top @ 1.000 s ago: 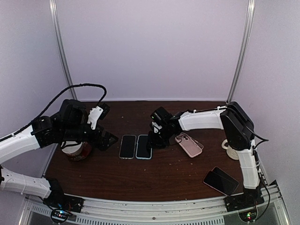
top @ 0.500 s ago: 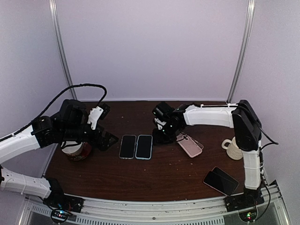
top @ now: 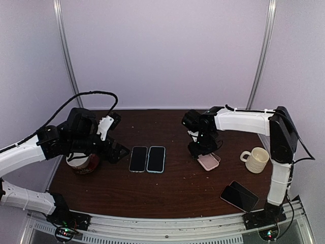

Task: Put the phone into the phone case
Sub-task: Pick up the phone case from the phone case.

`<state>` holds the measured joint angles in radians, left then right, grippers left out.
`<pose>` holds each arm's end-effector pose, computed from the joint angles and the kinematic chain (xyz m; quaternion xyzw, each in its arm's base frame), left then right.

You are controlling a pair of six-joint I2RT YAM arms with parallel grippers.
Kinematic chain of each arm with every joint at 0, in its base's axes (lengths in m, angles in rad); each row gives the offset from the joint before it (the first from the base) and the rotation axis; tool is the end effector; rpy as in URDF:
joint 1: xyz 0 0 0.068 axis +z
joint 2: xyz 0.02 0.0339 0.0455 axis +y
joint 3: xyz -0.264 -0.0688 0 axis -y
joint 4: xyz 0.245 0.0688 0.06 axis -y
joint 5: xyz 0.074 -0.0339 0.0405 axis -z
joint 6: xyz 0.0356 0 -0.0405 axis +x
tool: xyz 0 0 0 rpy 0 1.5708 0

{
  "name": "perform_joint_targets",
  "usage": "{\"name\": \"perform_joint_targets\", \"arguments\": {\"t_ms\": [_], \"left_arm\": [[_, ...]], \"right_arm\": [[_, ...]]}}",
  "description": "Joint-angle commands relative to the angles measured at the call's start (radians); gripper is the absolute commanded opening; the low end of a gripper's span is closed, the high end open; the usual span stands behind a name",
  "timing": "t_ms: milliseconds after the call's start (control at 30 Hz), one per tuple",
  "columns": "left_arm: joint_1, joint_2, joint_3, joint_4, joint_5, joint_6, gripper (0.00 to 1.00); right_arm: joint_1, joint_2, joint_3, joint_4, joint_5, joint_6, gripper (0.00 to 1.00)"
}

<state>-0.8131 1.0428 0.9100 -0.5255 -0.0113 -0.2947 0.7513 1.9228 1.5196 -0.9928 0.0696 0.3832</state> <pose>0.1546 -0.1628 0.3015 0.2277 0.8683 -0.2274 0.3774 0.2786 0.2569 0.2125 -0.1792 0.9793 0.0176 0.0922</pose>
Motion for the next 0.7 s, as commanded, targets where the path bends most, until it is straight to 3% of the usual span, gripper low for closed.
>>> {"name": "perform_joint_targets", "arguments": {"t_ms": [0,200,567,667], "left_arm": [[0.006,-0.001,0.008,0.029,0.011,0.003,0.97],[0.007,0.007,0.008,0.031,0.011,0.003,0.98],[0.006,0.01,0.009,0.031,0.011,0.006,0.98],[0.006,0.01,0.009,0.032,0.011,0.006,0.98]], "right_arm": [[-0.024,0.039,-0.021,0.002,-0.042,-0.037,0.6],[-0.04,0.078,-0.033,0.029,-0.066,-0.041,0.38],[-0.041,0.118,-0.032,0.043,-0.079,-0.042,0.31],[-0.041,0.125,-0.028,0.04,-0.077,-0.043,0.22]]}}
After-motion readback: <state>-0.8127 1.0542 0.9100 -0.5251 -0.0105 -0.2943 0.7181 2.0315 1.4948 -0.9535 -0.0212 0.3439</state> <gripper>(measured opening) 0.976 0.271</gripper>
